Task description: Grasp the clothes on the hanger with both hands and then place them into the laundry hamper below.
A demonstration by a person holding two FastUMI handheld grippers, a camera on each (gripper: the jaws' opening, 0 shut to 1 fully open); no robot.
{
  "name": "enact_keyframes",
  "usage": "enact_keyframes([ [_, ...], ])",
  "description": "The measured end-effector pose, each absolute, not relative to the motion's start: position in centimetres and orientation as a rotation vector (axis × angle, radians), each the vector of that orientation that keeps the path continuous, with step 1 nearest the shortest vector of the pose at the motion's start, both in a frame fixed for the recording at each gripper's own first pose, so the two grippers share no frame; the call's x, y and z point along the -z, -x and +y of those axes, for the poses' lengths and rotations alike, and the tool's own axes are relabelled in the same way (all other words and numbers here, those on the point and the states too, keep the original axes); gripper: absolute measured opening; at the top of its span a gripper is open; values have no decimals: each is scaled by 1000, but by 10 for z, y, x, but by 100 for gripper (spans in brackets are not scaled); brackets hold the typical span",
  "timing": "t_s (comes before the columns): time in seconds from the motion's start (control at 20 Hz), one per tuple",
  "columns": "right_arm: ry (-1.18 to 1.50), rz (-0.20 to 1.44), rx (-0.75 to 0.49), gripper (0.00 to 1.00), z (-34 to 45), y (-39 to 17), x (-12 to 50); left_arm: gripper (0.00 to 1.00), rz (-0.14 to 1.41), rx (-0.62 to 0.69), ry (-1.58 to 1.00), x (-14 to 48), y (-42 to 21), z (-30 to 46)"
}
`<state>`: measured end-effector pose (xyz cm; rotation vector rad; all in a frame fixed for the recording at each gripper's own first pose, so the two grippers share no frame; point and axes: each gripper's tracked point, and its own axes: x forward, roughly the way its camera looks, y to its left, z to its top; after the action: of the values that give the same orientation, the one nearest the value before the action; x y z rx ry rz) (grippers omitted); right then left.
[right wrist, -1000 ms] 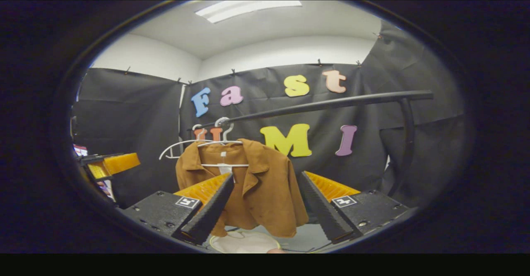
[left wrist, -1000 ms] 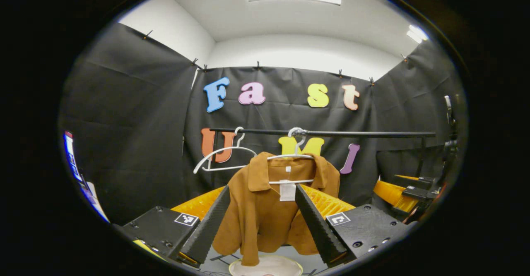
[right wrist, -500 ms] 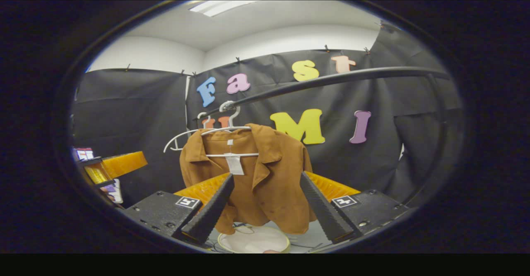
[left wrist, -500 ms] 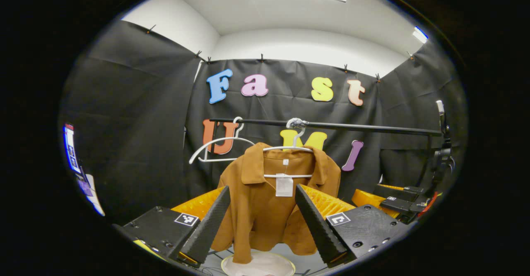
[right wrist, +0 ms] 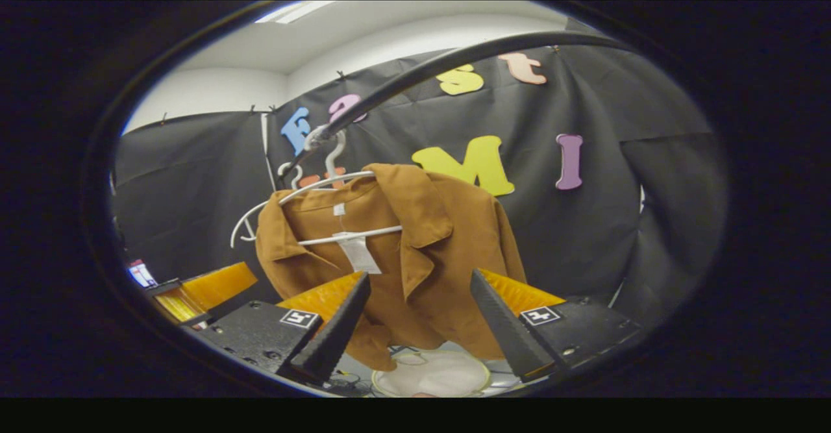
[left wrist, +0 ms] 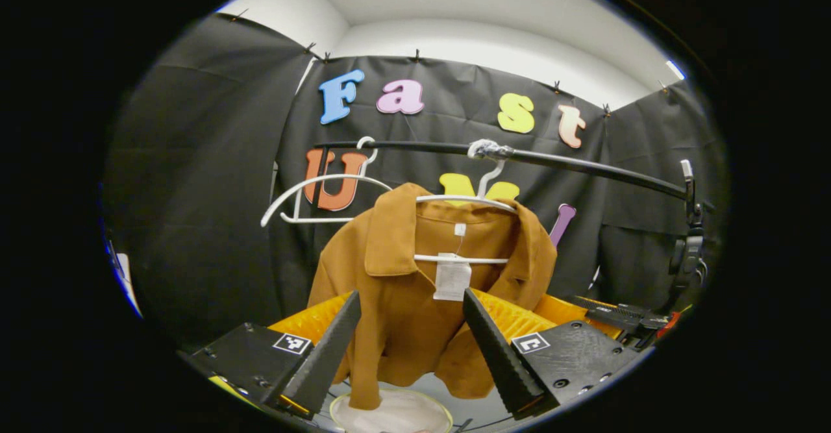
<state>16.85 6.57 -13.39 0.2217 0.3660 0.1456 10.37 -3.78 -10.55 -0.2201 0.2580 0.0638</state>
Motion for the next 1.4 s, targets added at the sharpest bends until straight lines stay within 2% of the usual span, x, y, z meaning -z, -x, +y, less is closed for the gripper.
enact_keyframes([
  [0.05, -235, 379, -136, 98, 66, -178, 138, 100, 269, -61, 240, 111, -113, -37],
  [0.1, -253, 389, -138, 94, 68, -186, 142, 100, 280, -62, 258, 115, -122, -37],
  [0.25, -309, 421, -136, 94, 74, -209, 155, 100, 289, -81, 296, 131, -148, -33],
  [0.3, -328, 428, -128, 98, 74, -216, 161, 100, 297, -82, 308, 137, -157, -35],
  [0.4, -373, 450, -121, 100, 78, -228, 169, 100, 327, -107, 318, 151, -171, -34],
  [0.45, -394, 460, -118, 98, 79, -233, 171, 97, 340, -119, 332, 158, -178, -34],
  [0.55, -420, 459, -117, 98, 78, -238, 173, 100, 348, -135, 364, 162, -189, -33],
  [0.6, -428, 464, -116, 94, 78, -245, 174, 100, 359, -146, 377, 163, -193, -31],
  [0.65, -441, 467, -121, 97, 80, -251, 173, 100, 364, -149, 396, 162, -198, -30],
  [0.8, -445, 466, -120, 97, 79, -267, 174, 100, 355, -223, 405, 161, -210, -13],
  [0.85, -452, 467, -123, 96, 79, -272, 175, 96, 369, -242, 402, 167, -213, -10],
  [0.9, -458, 466, -121, 92, 80, -275, 175, 96, 381, -238, 414, 171, -218, -11],
  [1.0, -458, 465, -115, 90, 78, -281, 176, 100, 386, -255, 413, 174, -224, -7],
  [1.05, -465, 463, -112, 92, 78, -283, 177, 96, 380, -262, 403, 175, -227, -5],
  [1.15, -477, 467, -109, 86, 78, -290, 178, 94, 369, -272, 403, 177, -235, -3],
  [1.2, -486, 465, -113, 87, 79, -292, 178, 100, 361, -276, 405, 177, -239, -3],
  [1.25, -497, 463, -112, 72, 78, -294, 178, 77, 360, -288, 402, 179, -241, 0],
  [1.35, -518, 443, -111, 59, 76, -296, 177, 58, 362, -276, 393, 180, -245, 2],
  [1.4, -525, 435, -113, 47, 74, -296, 177, 48, 368, -270, 386, 182, -245, 7],
])
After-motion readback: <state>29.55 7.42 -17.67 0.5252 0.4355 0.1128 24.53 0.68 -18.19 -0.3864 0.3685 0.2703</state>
